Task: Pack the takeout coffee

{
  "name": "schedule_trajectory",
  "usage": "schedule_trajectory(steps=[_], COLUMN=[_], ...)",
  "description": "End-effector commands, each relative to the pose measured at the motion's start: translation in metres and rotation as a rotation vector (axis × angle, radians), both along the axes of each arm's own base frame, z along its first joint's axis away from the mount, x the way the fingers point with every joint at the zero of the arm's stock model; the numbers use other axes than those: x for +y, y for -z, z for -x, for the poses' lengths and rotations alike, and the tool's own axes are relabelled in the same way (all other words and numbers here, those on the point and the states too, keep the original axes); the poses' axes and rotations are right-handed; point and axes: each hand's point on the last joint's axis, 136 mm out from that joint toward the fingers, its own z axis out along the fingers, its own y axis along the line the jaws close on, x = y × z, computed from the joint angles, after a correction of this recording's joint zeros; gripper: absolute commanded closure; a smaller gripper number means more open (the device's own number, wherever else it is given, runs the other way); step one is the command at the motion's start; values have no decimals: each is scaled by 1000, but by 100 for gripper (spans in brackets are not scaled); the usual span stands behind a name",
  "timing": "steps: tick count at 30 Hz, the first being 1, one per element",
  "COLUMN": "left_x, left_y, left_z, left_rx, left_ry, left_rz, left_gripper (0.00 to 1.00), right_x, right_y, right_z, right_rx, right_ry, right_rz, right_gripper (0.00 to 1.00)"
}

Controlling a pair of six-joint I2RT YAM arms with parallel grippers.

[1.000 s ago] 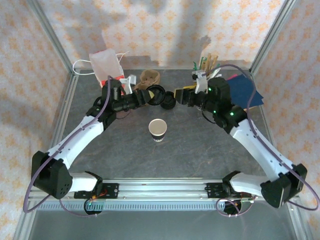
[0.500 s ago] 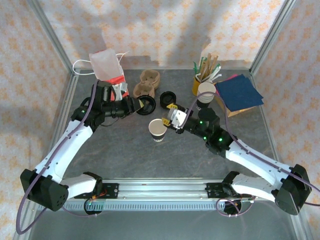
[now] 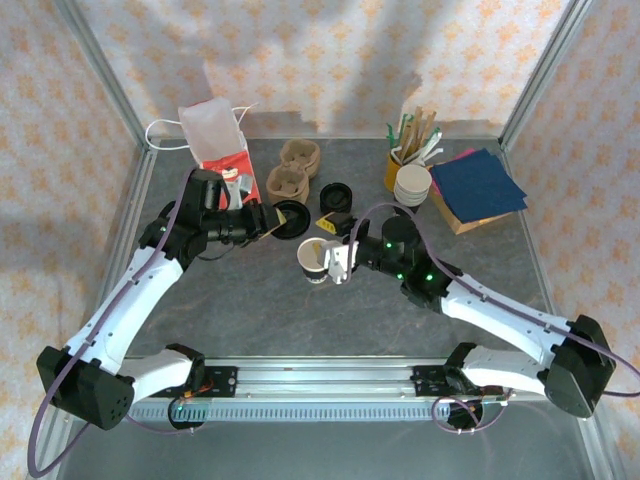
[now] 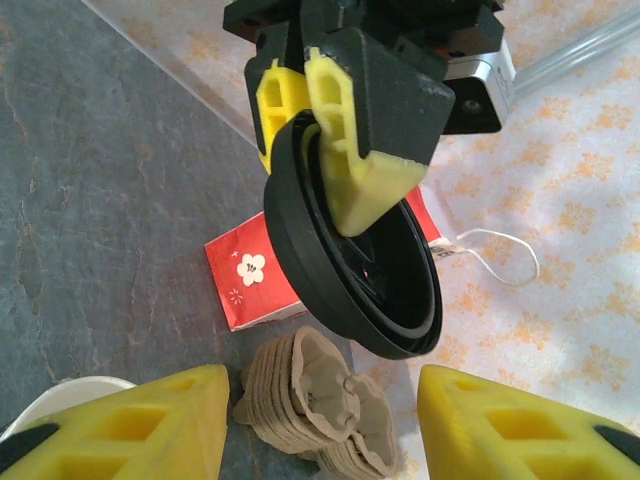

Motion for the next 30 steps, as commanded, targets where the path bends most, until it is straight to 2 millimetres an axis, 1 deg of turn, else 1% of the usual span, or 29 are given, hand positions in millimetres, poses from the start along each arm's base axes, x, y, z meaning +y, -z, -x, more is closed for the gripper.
schedule_trajectory(steps=[1,5,8,16,17,18,19,24,28,30], left_x=[-1,-4,-5,-9,-10,-11,-12,-13,-16,-17], left_y=[-1,3,4,7,8,8,8,7,6,7], left_z=[9,9,9,11,11,11,11,11,12,12], left_rx=[68,80,84,94,97,98,101,102,104,106], left_ry=[-10,-1,3,11,13,15,18,19,29,31], left_rz=[48,52,49,50,49,48,49,48,54,55], left_gripper=[91,91,91,91,91,91,91,91,91,91], right_x=[6,12,16,18,18,21,21,22,20,20], right_y=[-27,-30,-29,-36,-37,-30,-29,-21,-20,-21], right_z=[-1,-2,-4,-6,-7,-10,-11,-10,-13,-14], right_rx=[-84,-88,-80,-84,-87,-76,-75,-66,-75,-82], right_ry=[-13,-16,-14,-8,-7,-5,-2,-11,4,10], right_rz=[-32,-37,-32,-41,-41,-25,-23,16,20,20], right_gripper=[48,52,56,66,66,67,67,66,66,68])
